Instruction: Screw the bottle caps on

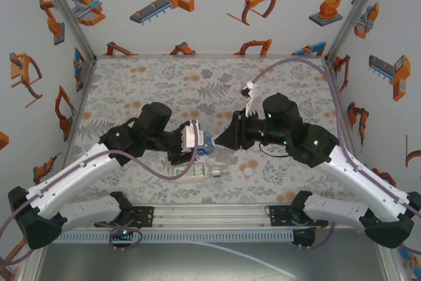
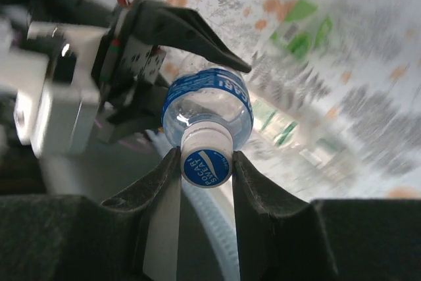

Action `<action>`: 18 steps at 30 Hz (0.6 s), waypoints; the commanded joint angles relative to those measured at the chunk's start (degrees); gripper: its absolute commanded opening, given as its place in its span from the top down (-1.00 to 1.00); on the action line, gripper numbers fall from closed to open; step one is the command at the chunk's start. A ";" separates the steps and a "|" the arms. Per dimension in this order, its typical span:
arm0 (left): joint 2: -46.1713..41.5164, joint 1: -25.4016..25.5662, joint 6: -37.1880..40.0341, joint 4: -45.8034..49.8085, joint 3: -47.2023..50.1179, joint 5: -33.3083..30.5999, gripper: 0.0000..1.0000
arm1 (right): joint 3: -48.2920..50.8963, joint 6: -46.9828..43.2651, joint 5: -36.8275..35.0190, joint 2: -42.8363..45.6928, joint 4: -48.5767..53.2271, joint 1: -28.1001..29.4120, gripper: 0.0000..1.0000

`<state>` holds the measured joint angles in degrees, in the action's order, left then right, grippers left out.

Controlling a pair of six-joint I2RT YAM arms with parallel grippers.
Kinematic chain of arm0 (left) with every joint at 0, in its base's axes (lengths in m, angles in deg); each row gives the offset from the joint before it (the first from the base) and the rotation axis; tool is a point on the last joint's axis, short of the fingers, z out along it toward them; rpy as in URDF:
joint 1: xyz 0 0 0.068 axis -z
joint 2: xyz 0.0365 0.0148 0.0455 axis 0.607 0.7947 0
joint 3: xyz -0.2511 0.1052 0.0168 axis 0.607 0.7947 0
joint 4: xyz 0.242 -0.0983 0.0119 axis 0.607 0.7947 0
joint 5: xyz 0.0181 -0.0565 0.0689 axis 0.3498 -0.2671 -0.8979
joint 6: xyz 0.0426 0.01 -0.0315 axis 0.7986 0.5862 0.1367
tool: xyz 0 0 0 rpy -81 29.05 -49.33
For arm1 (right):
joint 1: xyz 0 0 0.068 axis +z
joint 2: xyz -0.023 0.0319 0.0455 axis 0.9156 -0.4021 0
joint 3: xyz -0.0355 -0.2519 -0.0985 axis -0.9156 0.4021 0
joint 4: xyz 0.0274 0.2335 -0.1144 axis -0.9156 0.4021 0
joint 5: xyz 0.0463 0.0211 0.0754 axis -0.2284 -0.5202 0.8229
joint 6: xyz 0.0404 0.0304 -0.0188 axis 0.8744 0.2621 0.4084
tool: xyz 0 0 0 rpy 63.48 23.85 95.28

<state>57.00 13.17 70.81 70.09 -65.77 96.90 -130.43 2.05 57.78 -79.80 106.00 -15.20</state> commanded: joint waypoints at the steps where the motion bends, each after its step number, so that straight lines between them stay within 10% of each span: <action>1: 0.72 0.51 1.16 -2.42 -0.35 3.93 1.00 | 1.90 30.71 -7.58 -1.20 4.68 -1.34 1.00; 8: 1.12 0.52 1.43 -4.12 0.34 4.10 1.00 | 5.37 34.70 -7.82 -0.22 0.77 -1.36 0.87; 18: 1.12 0.52 0.91 -4.77 0.59 5.50 1.00 | -3.93 9.01 -9.37 1.75 1.90 -1.36 -0.09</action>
<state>58.83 13.57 70.91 66.55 -64.33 98.98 -131.17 22.08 50.52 -79.50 108.97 -16.56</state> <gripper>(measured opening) 0.562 0.542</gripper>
